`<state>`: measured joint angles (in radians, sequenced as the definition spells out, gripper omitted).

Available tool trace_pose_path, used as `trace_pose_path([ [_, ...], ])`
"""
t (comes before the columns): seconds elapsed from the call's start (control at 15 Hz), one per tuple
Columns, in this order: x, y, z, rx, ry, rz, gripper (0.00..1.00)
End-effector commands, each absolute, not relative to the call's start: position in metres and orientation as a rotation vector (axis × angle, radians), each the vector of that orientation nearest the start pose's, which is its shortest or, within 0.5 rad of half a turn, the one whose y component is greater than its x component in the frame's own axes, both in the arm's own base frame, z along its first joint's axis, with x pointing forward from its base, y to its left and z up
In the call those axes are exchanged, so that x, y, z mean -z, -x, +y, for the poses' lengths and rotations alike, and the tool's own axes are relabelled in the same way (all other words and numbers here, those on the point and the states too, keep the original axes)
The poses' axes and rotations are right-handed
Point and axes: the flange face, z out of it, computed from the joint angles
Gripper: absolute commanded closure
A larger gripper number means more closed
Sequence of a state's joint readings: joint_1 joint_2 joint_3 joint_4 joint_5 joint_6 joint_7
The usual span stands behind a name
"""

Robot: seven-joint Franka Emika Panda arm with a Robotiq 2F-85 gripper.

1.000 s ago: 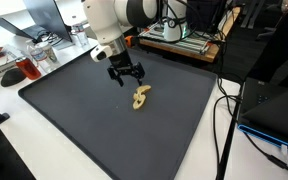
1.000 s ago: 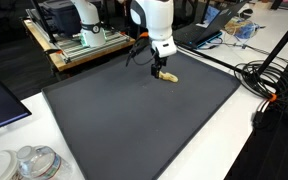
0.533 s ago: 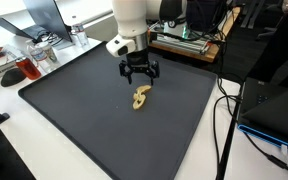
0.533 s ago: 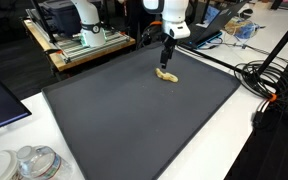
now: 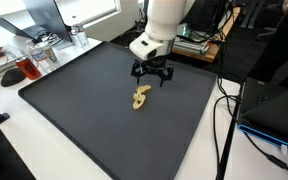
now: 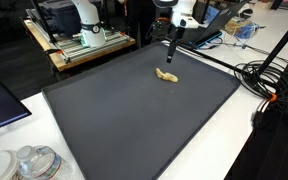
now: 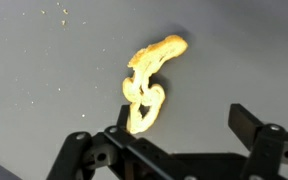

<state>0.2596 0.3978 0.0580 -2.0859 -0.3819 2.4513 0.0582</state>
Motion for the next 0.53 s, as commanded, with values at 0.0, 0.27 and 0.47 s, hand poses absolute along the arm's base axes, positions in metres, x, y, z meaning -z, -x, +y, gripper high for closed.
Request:
trace_pose_path([
  [0.0,-0.242,-0.55,0.203,0.02,3.317,-1.005,0.0],
  [0.27,-0.252,-0.553,0.226,-0.052,3.416,-0.978,0.0],
  [0.47,-0.26,-0.554,0.245,-0.084,3.476,-0.943,0.0],
])
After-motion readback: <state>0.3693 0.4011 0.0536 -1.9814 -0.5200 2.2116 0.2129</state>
